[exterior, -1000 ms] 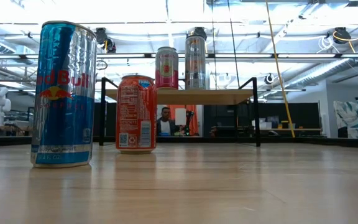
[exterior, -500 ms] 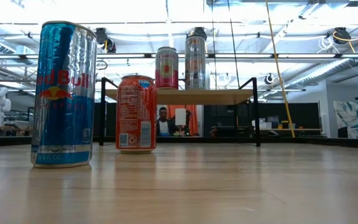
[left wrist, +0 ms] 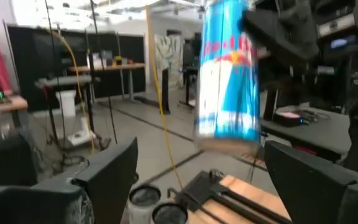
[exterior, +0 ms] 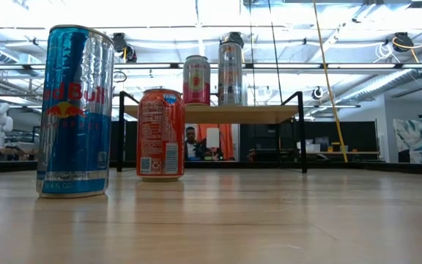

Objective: Place canned beverage on shelf
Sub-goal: Put the top right blue soda can on the shelf

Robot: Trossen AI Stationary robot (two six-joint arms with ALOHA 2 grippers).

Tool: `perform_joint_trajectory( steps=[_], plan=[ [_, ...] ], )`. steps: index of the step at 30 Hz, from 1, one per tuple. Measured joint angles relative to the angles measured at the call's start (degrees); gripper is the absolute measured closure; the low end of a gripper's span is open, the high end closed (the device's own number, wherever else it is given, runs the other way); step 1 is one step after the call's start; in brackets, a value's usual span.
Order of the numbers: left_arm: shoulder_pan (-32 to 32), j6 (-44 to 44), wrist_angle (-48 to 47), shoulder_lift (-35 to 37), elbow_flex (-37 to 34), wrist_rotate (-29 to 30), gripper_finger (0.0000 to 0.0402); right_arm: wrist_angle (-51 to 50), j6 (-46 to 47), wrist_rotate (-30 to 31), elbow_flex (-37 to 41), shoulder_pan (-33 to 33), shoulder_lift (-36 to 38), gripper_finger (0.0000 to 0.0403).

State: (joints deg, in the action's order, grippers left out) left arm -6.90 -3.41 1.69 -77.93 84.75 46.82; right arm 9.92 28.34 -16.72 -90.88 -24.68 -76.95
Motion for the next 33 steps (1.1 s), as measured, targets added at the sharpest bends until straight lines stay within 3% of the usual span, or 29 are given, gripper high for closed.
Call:
perform_joint_trajectory(
  steps=[3,8,15,21,27,33],
  plan=[
    [0.0,3.5,-2.8,0.9,0.0,-1.4,0.0056,-4.6,-1.5,-3.0,-2.9,-1.6,0.0,0.0188],
    [1.7,13.0,-5.2,3.3,0.0,-11.0,0.0056,-5.5,-2.1,-6.2,-4.1,-1.9,0.1,0.0188],
    [8.1,25.3,-6.0,6.5,0.0,-28.9,0.0056,-5.3,-2.4,-7.4,-4.2,0.0,-0.5,0.0188],
    [15.7,32.9,-9.7,7.2,0.0,-49.2,0.0056,-5.7,-2.5,-9.5,-4.2,3.9,-2.7,0.0188],
    [19.5,31.5,-15.5,6.6,0.0,-61.6,0.0056,-5.6,-2.6,-10.5,-4.2,7.4,-5.6,0.0188],
    [21.1,31.4,-15.2,6.0,0.0,-69.1,0.0056,-5.4,-2.7,-10.6,-4.2,9.4,-8.1,0.0188]
  ],
)
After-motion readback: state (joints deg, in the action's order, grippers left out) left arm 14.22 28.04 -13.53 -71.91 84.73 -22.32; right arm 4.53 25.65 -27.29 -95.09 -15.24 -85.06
